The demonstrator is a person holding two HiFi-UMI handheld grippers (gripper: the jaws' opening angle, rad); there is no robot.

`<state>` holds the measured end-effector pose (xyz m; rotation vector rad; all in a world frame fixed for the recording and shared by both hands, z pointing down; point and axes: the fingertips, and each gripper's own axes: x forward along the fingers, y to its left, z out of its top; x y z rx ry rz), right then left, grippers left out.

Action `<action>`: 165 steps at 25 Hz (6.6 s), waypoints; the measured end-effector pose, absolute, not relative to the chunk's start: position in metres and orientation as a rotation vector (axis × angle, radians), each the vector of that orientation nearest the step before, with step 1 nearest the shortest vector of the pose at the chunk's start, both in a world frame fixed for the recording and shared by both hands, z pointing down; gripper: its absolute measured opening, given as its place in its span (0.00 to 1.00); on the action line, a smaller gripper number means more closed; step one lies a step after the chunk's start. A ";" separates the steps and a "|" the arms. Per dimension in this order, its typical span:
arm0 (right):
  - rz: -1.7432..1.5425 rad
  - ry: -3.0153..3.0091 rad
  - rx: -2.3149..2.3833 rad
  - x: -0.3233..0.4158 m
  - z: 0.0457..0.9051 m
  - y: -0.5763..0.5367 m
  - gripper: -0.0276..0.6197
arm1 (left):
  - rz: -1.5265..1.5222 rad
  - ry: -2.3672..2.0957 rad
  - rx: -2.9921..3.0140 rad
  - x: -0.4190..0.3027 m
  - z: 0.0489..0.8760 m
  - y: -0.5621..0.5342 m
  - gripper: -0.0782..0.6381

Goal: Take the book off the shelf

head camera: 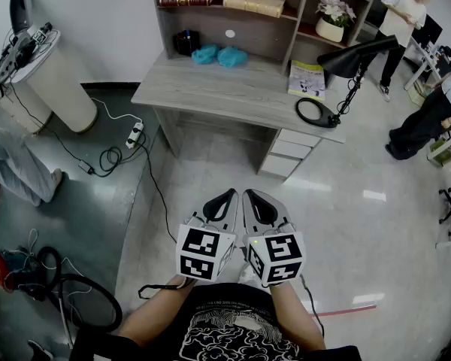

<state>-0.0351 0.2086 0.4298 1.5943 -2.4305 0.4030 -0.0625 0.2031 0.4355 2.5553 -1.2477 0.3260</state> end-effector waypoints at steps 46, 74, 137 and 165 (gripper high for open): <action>0.473 -2.448 1.583 0.001 0.445 -0.058 0.07 | 0.308 -1.181 2.494 -0.025 0.456 -0.065 0.12; 0.404 -2.564 1.559 0.077 0.402 -0.229 0.07 | -0.158 -0.980 2.216 0.050 0.412 -0.250 0.12; 0.422 -2.494 1.723 0.113 0.396 -0.307 0.07 | -0.903 -0.572 1.678 0.035 0.332 -0.400 0.39; 0.256 -2.562 1.702 0.100 0.386 -0.179 0.06 | -1.016 -0.681 1.619 -0.027 0.391 -0.221 0.39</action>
